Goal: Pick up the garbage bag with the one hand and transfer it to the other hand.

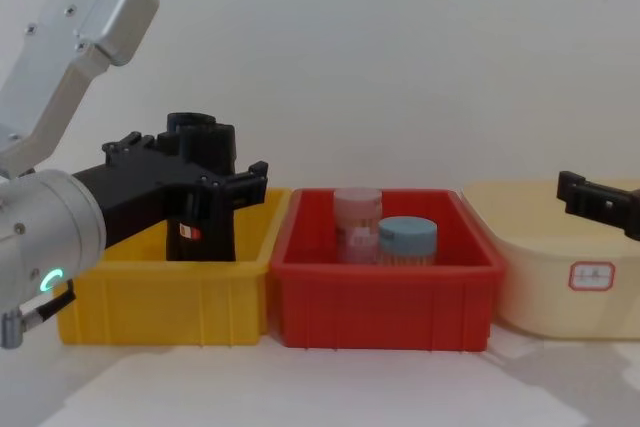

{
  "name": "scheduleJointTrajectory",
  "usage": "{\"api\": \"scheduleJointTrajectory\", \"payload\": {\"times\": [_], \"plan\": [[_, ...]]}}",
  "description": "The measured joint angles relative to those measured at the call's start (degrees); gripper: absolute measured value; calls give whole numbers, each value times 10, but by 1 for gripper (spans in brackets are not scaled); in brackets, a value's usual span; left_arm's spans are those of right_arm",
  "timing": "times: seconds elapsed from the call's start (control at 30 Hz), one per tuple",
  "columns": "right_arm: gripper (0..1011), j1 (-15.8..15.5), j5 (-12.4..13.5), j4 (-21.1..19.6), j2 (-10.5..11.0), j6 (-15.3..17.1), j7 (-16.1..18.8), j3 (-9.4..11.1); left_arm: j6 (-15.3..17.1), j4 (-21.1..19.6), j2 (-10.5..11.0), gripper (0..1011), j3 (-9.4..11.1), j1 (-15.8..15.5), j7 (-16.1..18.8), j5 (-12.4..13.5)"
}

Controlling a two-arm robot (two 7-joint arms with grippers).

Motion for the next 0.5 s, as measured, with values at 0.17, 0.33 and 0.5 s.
{"api": "scheduleJointTrajectory", "payload": {"times": [0.17,0.33,0.5], "plan": [[1000,0,0,0,0,0,0,0,0,0,0,1001,0,0,0,0],[1000,0,0,0,0,0,0,0,0,0,0,1001,0,0,0,0],[1000,0,0,0,0,0,0,0,0,-2,0,1001,-4,2,2,2]]}}
